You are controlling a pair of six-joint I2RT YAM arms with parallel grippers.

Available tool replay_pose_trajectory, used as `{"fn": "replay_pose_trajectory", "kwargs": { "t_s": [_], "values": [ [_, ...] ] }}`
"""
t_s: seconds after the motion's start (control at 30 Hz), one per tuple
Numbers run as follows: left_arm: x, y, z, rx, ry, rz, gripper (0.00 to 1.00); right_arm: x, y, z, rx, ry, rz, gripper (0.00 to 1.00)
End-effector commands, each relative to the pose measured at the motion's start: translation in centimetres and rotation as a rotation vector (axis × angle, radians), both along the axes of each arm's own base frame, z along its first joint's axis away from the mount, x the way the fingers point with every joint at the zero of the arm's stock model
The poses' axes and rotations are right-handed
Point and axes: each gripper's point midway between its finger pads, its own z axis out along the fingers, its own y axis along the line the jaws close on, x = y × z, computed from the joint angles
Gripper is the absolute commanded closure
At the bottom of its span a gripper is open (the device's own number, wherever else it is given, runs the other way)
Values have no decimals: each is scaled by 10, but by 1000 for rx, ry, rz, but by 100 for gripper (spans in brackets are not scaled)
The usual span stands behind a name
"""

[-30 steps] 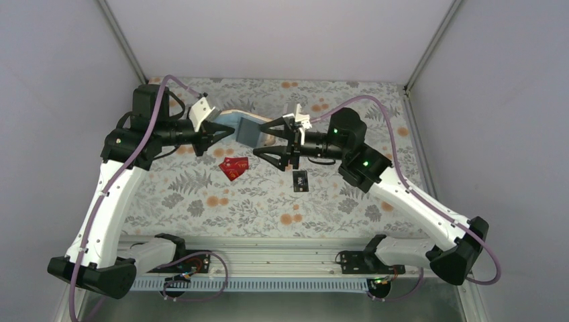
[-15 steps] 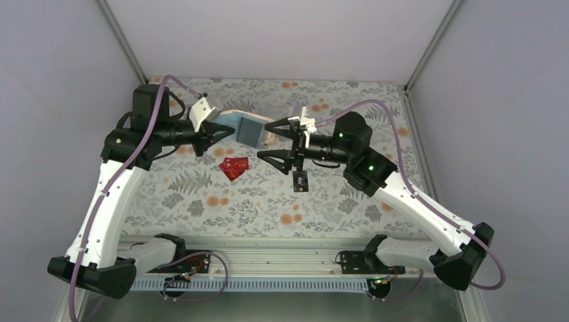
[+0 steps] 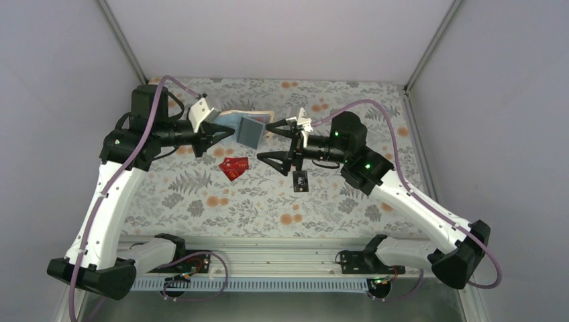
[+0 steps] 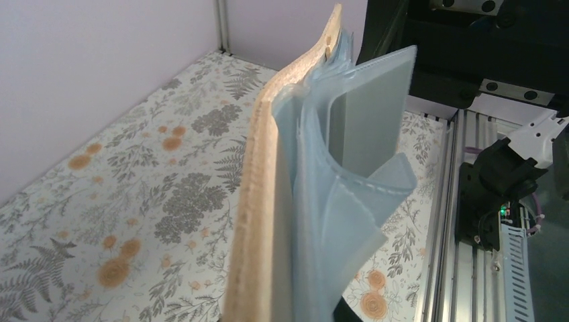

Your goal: Take the credit cards out of the card holder

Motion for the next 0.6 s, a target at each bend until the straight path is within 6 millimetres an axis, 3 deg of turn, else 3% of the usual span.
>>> {"fn": "replay_pose_trajectory", "kwargs": {
  "t_s": [0.0,0.13,0.3,0.43,0.5,0.57],
  "values": [
    [-15,-3,11,-34,-32,-64,98,-9,2,6,4,-45,78,4],
    [-17,-5,10,-41,-25,-79,98,-17,8,15,22,-67,147,5],
    [-13,-6,5,-47,-7,-78,98,-33,20,15,31,-64,265,20],
    [-10,-5,3,-41,-3,-66,98,-42,25,17,35,-68,289,22],
    [-10,-5,3,-40,-3,-63,97,-39,26,19,34,-61,259,25],
    [-9,-5,2,-40,0,-61,98,-22,27,20,29,-33,164,35]
  ]
}}
